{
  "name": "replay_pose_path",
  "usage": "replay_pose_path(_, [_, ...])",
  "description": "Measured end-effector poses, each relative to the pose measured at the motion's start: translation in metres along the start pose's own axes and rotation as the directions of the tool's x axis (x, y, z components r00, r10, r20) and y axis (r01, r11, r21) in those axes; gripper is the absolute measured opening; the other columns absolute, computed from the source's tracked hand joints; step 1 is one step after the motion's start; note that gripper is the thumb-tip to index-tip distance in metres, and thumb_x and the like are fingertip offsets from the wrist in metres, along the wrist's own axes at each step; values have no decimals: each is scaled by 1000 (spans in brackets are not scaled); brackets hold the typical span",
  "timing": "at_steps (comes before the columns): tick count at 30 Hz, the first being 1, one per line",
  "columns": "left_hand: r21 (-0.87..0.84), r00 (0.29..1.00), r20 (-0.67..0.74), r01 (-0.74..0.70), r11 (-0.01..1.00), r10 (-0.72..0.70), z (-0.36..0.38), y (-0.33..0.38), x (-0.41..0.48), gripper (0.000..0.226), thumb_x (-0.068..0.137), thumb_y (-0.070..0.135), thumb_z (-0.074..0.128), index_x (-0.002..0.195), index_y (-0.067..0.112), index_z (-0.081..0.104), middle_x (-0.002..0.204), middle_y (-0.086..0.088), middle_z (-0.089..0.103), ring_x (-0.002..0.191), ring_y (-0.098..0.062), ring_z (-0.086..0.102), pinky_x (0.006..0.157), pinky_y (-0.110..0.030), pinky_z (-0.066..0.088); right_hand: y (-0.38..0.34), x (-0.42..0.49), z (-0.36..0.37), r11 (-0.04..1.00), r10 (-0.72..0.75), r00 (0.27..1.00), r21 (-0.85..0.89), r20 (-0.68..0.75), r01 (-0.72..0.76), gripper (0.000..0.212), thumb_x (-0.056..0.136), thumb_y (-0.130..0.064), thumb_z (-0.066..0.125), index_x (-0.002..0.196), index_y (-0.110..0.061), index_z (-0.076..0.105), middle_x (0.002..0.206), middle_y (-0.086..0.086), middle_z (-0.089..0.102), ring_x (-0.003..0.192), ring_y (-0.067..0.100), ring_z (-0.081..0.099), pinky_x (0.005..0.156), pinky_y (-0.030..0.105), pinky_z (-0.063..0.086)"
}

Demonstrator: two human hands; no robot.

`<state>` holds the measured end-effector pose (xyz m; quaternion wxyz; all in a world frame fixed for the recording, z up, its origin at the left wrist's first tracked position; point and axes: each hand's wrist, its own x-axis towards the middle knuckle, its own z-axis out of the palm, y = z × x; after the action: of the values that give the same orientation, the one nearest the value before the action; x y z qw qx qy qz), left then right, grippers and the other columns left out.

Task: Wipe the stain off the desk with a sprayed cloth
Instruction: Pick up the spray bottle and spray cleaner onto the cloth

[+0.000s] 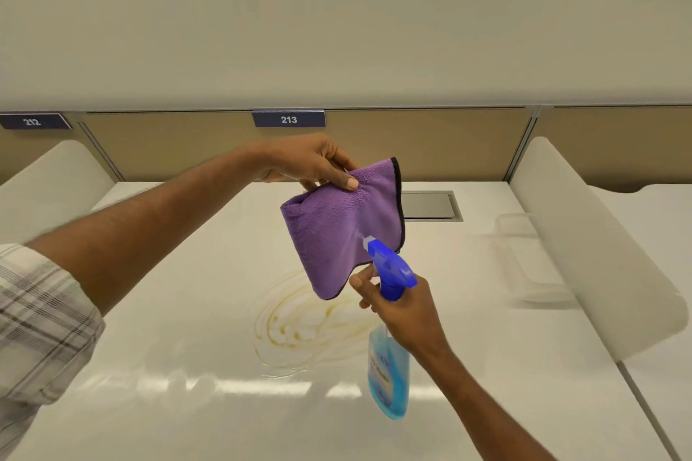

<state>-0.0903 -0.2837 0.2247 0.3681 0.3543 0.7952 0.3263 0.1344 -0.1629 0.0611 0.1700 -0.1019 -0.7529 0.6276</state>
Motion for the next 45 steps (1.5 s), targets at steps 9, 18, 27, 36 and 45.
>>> replay_pose_path(9, [69, 1000, 18, 7, 998, -8, -3, -10, -13, 25, 98, 21, 73, 121, 17, 78, 118, -7, 81, 114, -33, 73, 70, -26, 64, 5, -21, 11, 995, -90, 992, -45, -93, 86, 45, 83, -50, 77, 78, -8, 62, 65, 8, 68, 56, 12, 72, 56, 12, 51])
replay_pose_path(18, [77, 999, 35, 14, 997, -16, 6, -10, -10, 27, 98, 22, 71, 124, 18, 77, 120, -6, 80, 116, -33, 73, 73, -27, 64, 18, -32, 5, 988, -131, 990, -90, -57, 125, 33, 87, -46, 77, 79, -18, 62, 70, -1, 68, 60, 16, 73, 60, 14, 54])
replay_pose_path(27, [101, 999, 50, -4, 995, -1, 15, -9, 1, 26, 98, 24, 72, 123, 19, 78, 120, -6, 80, 117, -31, 73, 77, -30, 64, 49, -28, -74, 997, -49, 977, 56, -207, 61, 40, 83, -31, 83, 118, -30, 66, 104, -10, 72, 82, 16, 65, 83, 35, 58])
replay_pose_path(36, [114, 1000, 19, 1, 993, -4, 23, -12, 14, 25, 98, 23, 72, 121, 17, 78, 119, -7, 80, 117, -33, 73, 85, -39, 62, 64, -8, -211, 999, -37, 955, -15, -294, 34, 23, 75, -31, 85, 95, -30, 75, 85, -6, 78, 86, 9, 76, 84, 17, 60])
replay_pose_path(45, [129, 999, -5, 41, 991, -41, 41, -8, 19, 29, 98, 21, 72, 126, 17, 76, 121, -9, 79, 119, -34, 72, 92, -44, 61, 96, 2, -309, 997, 60, 975, -35, -214, -69, 48, 80, -18, 78, 125, -24, 67, 120, -15, 71, 107, 2, 68, 87, 14, 58])
